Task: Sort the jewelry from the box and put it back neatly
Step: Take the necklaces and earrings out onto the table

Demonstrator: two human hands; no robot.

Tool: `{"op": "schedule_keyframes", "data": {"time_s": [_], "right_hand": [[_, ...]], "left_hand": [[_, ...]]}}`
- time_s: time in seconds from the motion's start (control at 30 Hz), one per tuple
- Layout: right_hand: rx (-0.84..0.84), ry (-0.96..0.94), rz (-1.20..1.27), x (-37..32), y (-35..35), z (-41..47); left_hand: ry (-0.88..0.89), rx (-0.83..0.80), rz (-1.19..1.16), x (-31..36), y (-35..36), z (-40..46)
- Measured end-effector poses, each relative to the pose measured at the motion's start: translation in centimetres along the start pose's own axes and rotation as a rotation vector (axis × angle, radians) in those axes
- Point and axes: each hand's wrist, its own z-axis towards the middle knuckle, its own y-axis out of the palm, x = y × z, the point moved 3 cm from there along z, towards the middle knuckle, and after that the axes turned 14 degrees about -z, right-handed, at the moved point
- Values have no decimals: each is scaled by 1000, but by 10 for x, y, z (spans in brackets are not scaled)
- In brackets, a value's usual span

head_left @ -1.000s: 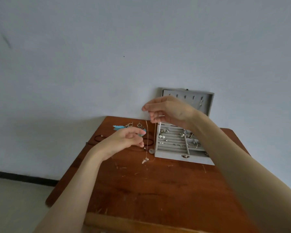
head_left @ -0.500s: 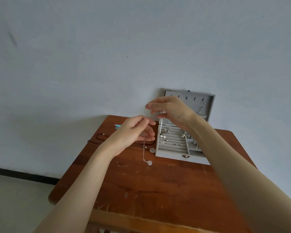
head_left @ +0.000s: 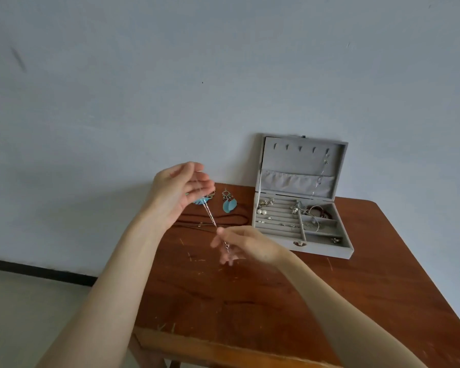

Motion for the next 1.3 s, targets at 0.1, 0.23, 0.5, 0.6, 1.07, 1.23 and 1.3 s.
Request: {"op": "schedule_keyframes", "data": {"time_s": [0.1, 0.23, 0.5, 0.6, 1.07, 1.23, 1.3], "right_hand": [[-1, 37, -87, 4, -2, 3], [186, 133, -377, 4, -10, 10], [323, 104, -1265, -5, -6, 29], [333, 104, -1363, -6, -11, 30], [450, -36, -1190, -5, -33, 8], [514, 44, -1104, 0, -75, -21], [548, 106, -1033, 6, -95, -34]], "left_hand": [[26, 190, -14, -2, -40, 7], [8, 491, 70, -20, -98, 8], [69, 578, 924, -27, -136, 9], [54, 539, 1032, -28, -139, 12], [264, 369, 1358, -42, -99, 13], [319, 39, 1196, -66, -29, 12], [271, -111, 1146, -82, 3, 14]]}}
